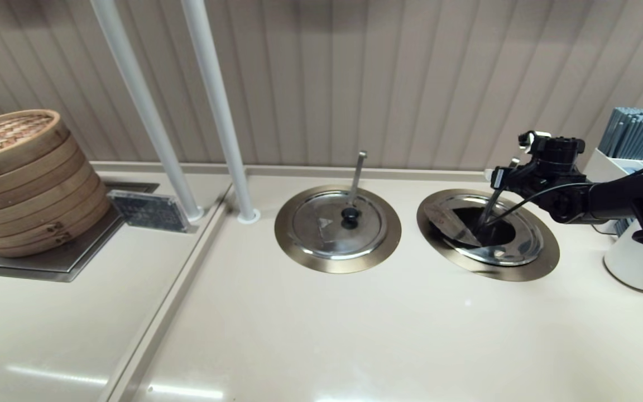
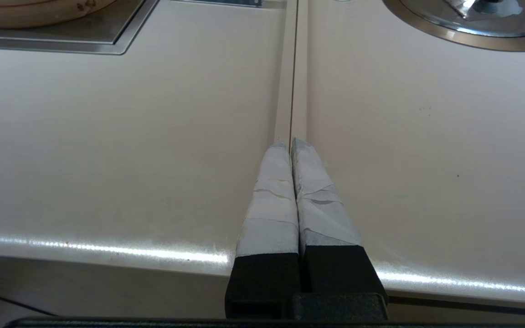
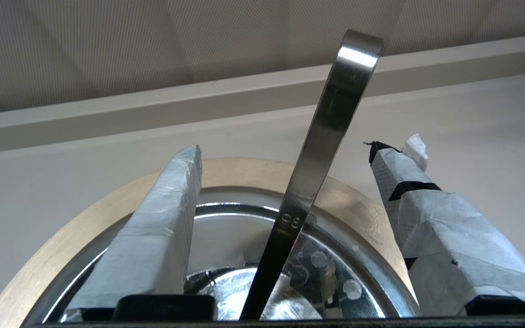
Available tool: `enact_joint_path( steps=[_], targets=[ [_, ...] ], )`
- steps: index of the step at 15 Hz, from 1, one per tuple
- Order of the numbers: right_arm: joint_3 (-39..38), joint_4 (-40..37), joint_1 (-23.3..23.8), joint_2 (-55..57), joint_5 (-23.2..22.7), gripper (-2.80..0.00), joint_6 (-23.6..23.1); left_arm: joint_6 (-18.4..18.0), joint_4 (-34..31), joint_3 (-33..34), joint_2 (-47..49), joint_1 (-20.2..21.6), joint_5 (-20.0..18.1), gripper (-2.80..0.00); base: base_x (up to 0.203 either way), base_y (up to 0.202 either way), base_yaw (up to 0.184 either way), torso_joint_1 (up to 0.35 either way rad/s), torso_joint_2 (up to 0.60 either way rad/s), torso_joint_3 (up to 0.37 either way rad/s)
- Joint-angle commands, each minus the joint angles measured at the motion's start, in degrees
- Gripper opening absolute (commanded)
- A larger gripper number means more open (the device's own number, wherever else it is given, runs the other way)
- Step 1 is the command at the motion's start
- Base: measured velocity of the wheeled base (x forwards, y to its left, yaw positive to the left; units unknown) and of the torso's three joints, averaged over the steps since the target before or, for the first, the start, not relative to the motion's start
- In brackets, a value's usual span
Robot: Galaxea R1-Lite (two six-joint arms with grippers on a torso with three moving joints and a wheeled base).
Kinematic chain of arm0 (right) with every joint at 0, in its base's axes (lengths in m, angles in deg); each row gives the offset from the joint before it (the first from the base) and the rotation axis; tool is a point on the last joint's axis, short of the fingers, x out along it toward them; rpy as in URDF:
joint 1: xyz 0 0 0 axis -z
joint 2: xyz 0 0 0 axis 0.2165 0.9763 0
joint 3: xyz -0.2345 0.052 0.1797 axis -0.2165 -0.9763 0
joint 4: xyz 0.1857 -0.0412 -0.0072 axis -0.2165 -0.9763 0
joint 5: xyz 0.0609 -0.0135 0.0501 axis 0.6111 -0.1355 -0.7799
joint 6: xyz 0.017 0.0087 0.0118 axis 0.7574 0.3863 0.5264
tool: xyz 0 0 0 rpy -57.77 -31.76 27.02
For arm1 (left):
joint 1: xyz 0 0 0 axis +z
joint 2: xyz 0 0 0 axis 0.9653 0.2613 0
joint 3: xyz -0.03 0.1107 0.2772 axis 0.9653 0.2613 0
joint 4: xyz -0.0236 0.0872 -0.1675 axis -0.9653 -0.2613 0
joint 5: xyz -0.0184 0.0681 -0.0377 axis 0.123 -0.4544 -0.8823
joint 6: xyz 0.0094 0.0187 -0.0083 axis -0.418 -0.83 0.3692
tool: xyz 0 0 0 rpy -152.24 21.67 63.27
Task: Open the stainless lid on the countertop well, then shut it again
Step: Stir with a spoon, then close the lid
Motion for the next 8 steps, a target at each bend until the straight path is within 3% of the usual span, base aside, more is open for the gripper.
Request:
enact_joint_path(
  steps=[1,6,8],
  targets=[
    [-1.79,-1.53,-0.61,-4.01,0.17,0.00,-0.04,0.01,-0.04,0.00,0.00,0.01,0.02,-2.80,0.000,0.000,0.000,0.000,0.00,0.000],
    [-10.49,-17.74,-2.65,-18.57,-0.11,0.00,-1.59,0.00,-0.04,0.00,0.00,0.01,0.02,-2.80,0.000,0.000,0.000,0.000,0.00,0.000],
    [-16.49,-19.60,-3.82,-23.36,0.08,0.00,-4.19,0.01,-0.04,0.00,0.00,0.01,0.02,-2.80,0.000,0.000,0.000,0.000,0.00,0.000]
  ],
)
